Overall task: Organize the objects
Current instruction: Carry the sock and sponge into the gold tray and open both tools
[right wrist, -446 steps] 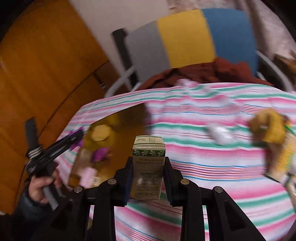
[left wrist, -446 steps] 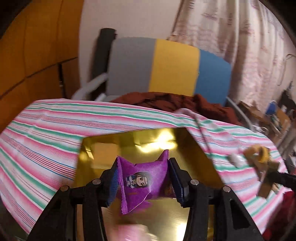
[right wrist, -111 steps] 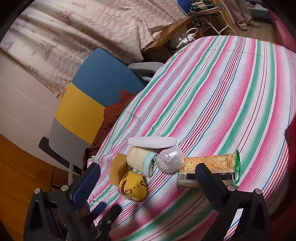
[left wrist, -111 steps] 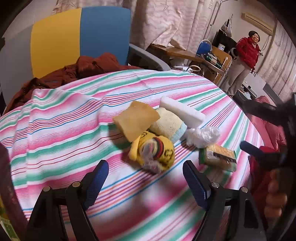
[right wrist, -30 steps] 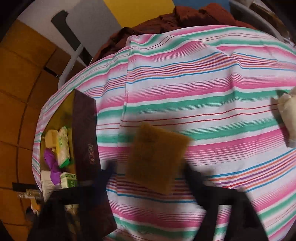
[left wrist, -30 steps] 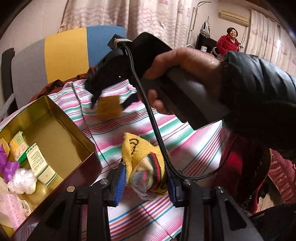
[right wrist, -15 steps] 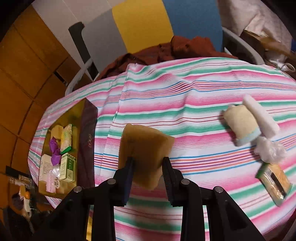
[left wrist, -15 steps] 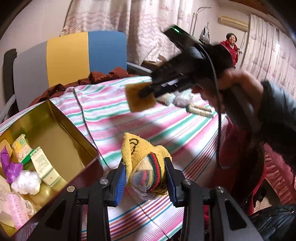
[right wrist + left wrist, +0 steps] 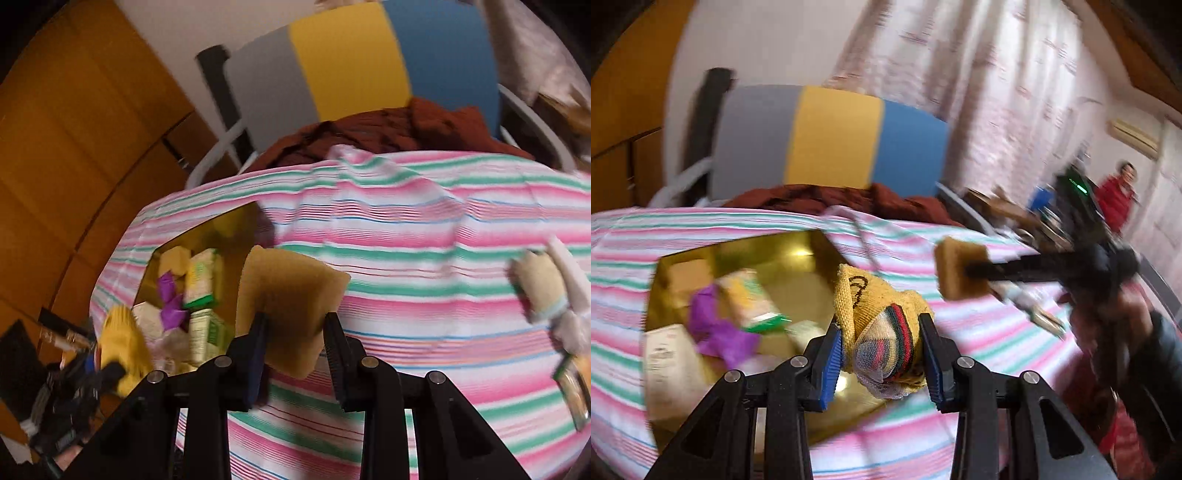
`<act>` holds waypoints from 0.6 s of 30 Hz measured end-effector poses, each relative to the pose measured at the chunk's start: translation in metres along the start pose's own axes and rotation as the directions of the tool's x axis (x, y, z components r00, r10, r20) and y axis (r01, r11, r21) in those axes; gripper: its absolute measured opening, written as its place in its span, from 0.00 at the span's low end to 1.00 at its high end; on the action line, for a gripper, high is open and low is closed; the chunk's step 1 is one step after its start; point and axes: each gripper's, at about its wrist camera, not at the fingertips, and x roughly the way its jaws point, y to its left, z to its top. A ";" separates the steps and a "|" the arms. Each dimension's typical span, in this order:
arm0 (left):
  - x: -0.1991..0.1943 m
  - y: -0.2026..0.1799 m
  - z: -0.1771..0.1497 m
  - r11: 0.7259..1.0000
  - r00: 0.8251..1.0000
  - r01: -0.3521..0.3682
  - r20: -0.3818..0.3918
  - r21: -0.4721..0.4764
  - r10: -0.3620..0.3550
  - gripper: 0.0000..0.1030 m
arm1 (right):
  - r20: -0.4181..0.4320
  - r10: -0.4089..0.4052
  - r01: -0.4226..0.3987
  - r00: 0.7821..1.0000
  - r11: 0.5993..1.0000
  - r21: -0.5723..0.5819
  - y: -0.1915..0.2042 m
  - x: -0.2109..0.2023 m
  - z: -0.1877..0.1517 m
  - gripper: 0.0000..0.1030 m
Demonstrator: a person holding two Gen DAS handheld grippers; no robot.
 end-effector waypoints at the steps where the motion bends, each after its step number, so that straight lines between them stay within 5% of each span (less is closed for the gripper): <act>1: 0.000 0.008 0.003 1.000 1.000 -0.022 0.004 -0.019 0.022 0.37 | -0.010 0.008 -0.008 1.000 1.000 -0.019 0.011 0.007 0.004 0.30; 5: 0.006 0.042 0.016 0.989 0.993 -0.115 0.017 -0.096 0.117 0.40 | -0.044 0.023 -0.027 0.999 0.996 -0.084 0.052 0.038 0.022 0.30; 7: 0.011 0.059 0.023 0.978 0.987 -0.154 0.018 -0.142 0.158 0.51 | -0.032 0.028 -0.032 0.999 0.994 -0.108 0.076 0.052 0.037 0.36; 10: 0.016 0.072 0.024 0.967 0.981 -0.191 0.004 -0.170 0.194 0.57 | -0.006 0.040 -0.040 0.999 0.993 -0.108 0.093 0.058 0.051 0.64; 18: 0.009 0.076 -0.004 0.952 0.970 -0.242 -0.036 -0.187 0.239 0.57 | -0.041 0.012 -0.018 0.999 0.991 -0.132 0.099 0.064 0.026 0.71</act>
